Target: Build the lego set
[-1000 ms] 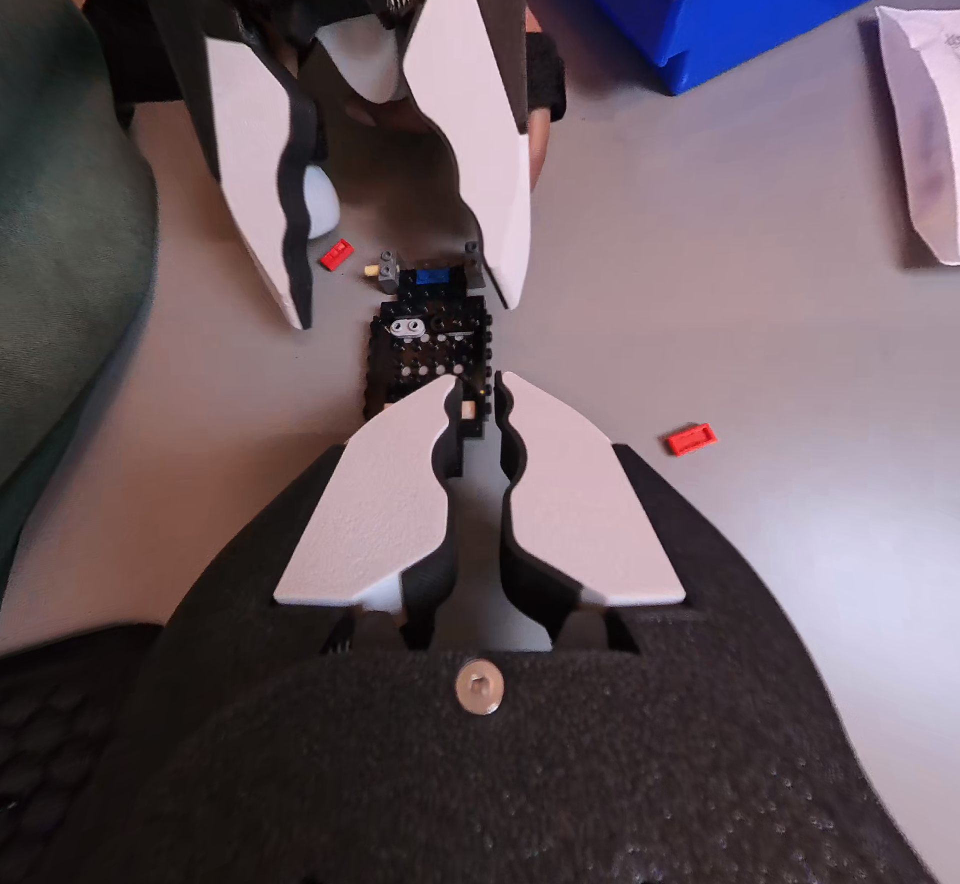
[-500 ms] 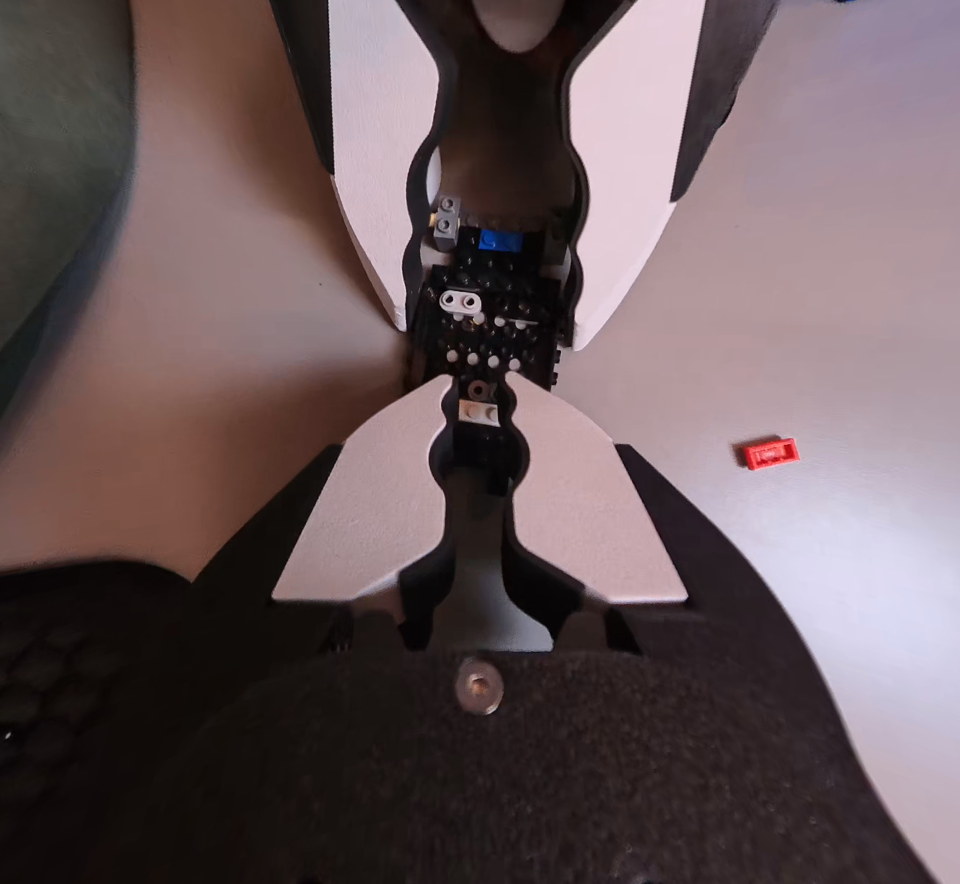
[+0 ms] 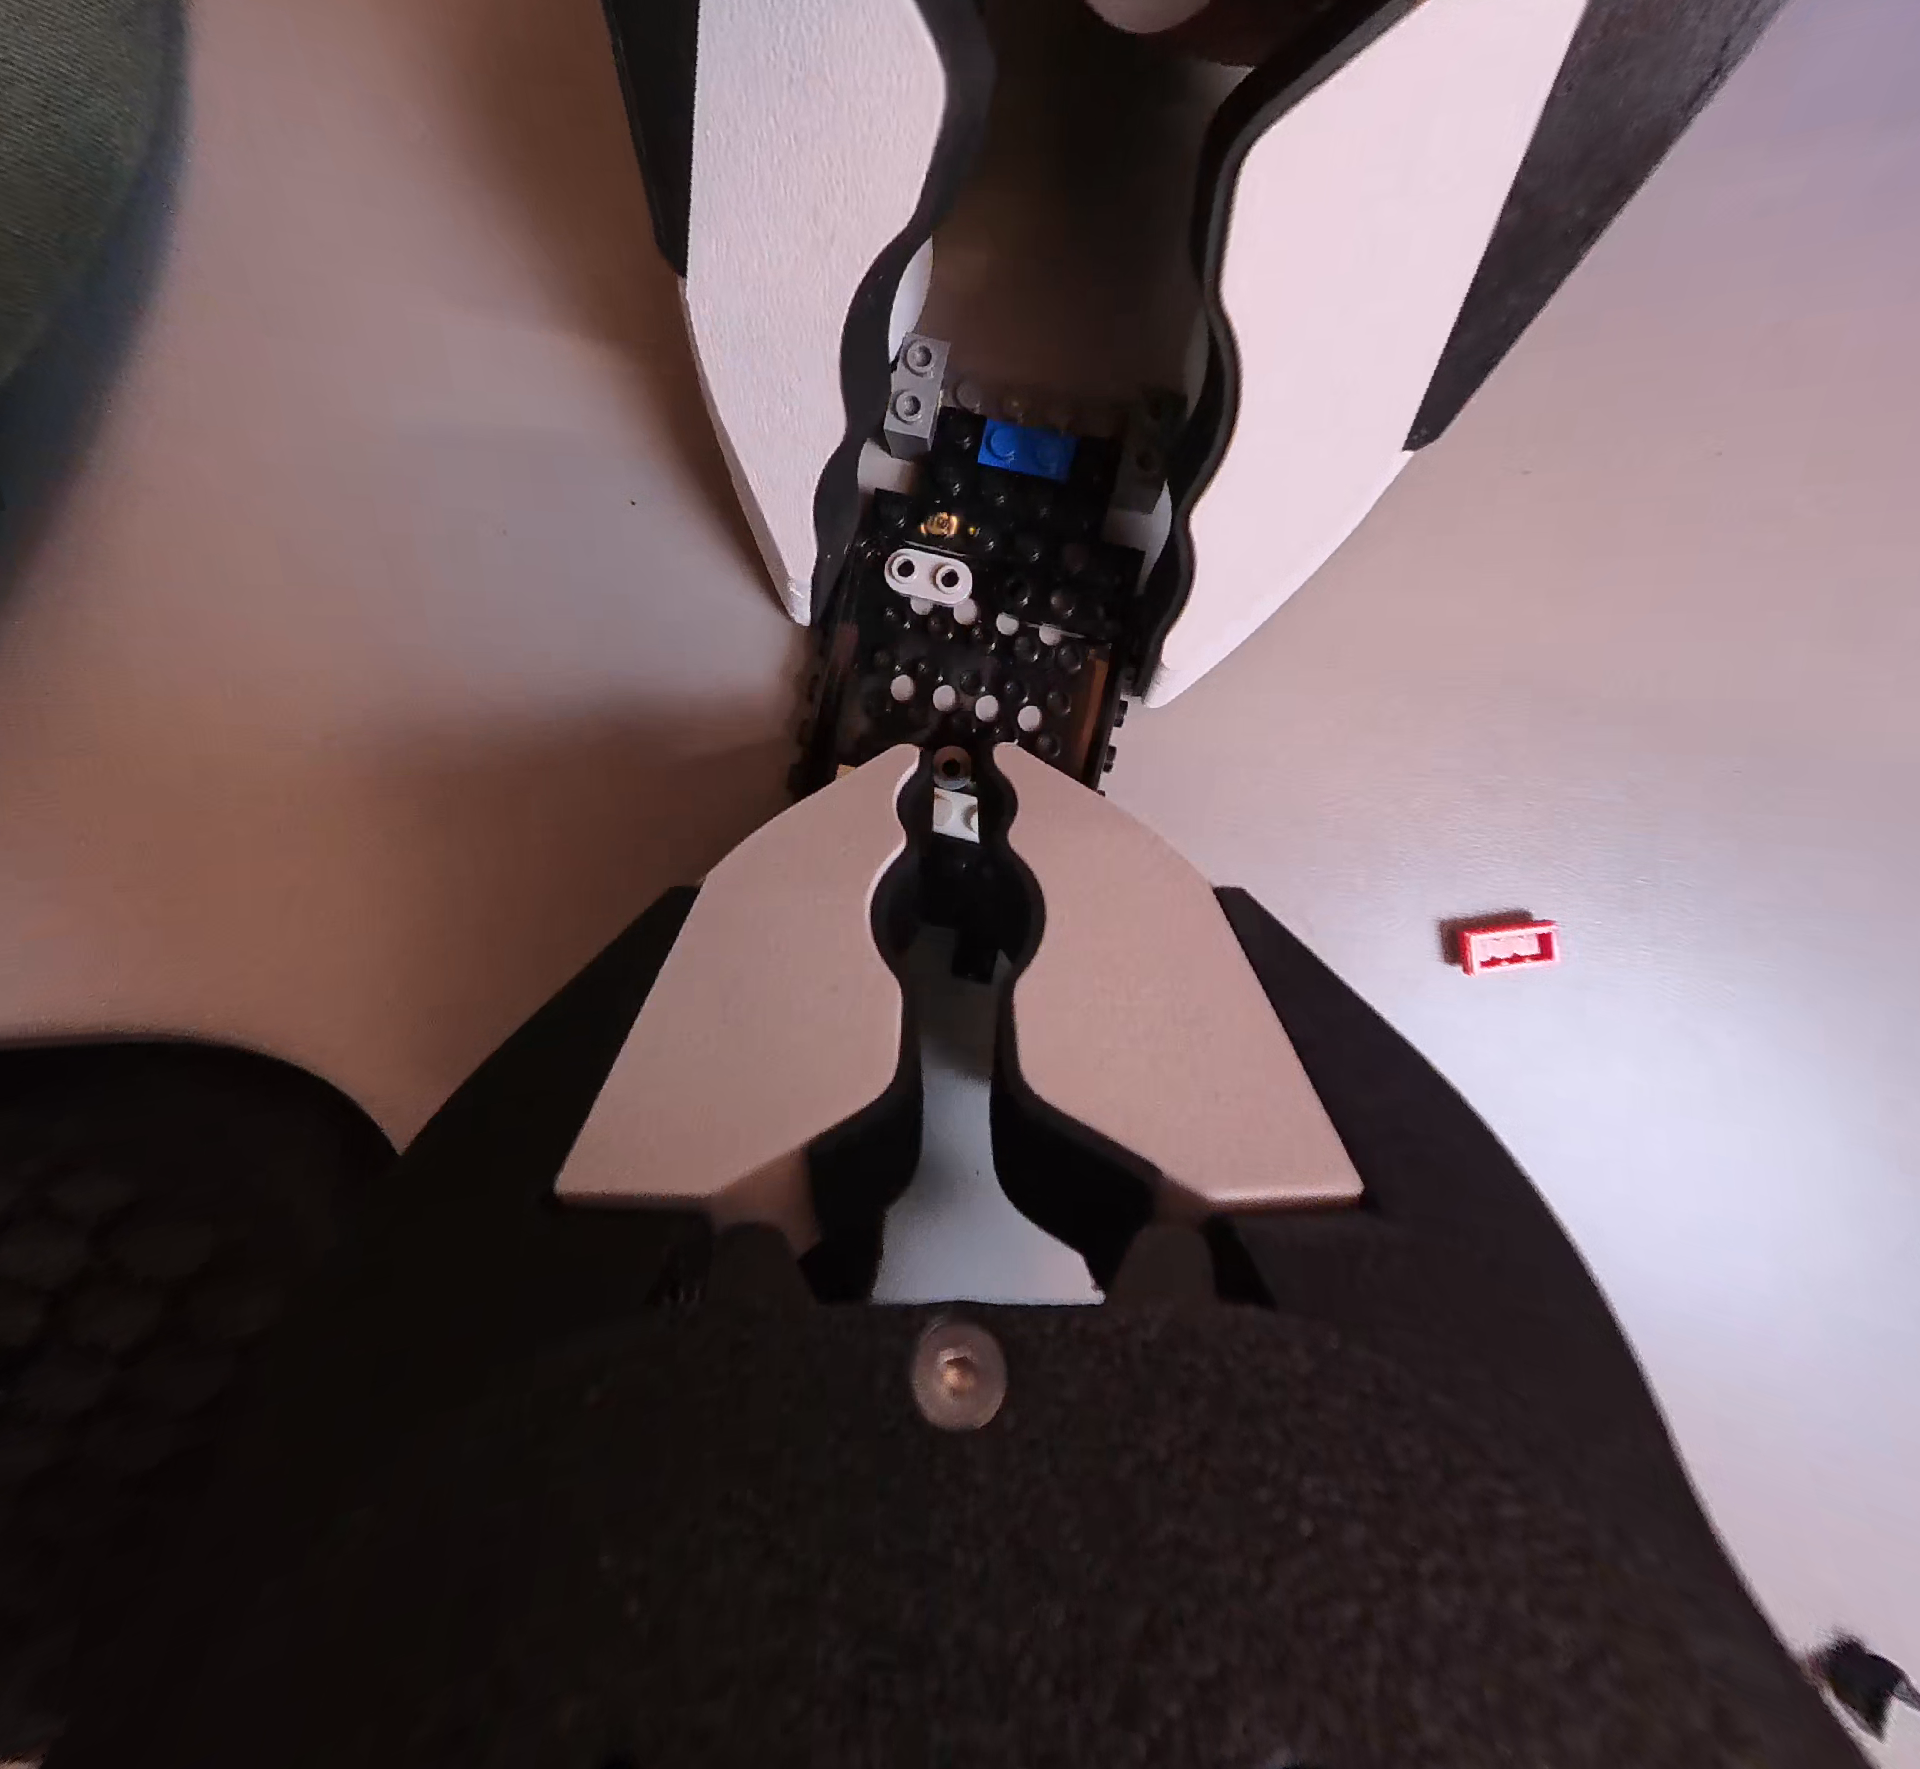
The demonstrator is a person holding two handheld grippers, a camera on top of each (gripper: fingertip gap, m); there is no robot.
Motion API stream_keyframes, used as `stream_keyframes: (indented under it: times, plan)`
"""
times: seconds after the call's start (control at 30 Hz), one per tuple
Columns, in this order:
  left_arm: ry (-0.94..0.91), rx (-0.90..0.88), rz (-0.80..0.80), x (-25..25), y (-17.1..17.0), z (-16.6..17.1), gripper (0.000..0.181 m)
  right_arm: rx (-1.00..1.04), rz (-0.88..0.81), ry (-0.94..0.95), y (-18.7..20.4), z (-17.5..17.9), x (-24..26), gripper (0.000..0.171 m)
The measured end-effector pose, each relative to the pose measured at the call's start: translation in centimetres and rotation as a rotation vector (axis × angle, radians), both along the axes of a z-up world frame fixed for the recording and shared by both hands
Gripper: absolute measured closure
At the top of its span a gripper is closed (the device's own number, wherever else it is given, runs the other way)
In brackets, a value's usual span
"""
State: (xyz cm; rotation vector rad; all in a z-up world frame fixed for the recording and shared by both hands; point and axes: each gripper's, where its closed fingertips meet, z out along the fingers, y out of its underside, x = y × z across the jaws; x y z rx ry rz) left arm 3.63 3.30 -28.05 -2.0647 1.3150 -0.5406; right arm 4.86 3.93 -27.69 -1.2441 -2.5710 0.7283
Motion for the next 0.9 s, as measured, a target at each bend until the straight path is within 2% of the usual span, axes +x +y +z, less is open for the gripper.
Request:
stream_keyframes:
  times: [0.17,0.37,0.53,0.63,0.7,0.8,0.9]
  plan:
    - [-0.005,-0.001,-0.025,0.0,-0.1,0.0,0.123,0.023,0.098,0.019,-0.3,0.0,0.0,0.165]
    - [-0.015,0.001,-0.095,0.1,-0.1,0.0,0.123,-0.025,0.228,-0.103,-0.6,-0.1,0.2,0.165]
    - [-0.023,0.007,-0.093,0.2,-0.2,0.0,0.122,-0.159,0.147,-0.119,-0.7,-0.1,0.3,0.165]
    - [-0.024,0.006,-0.089,0.3,-0.2,0.0,0.122,-0.276,0.036,-0.116,-0.8,0.0,0.4,0.165]
    - [-0.024,0.006,-0.089,0.5,-0.3,0.0,0.122,-0.291,0.011,-0.110,-0.9,0.0,0.5,0.166]
    - [-0.023,0.004,-0.087,0.7,-0.3,0.0,0.122,-0.429,0.019,-0.191,-2.5,0.3,2.0,0.171]
    - [-0.027,0.013,-0.103,0.7,-0.5,0.0,0.122,-0.481,-0.029,-0.105,-2.3,1.1,1.7,0.171]
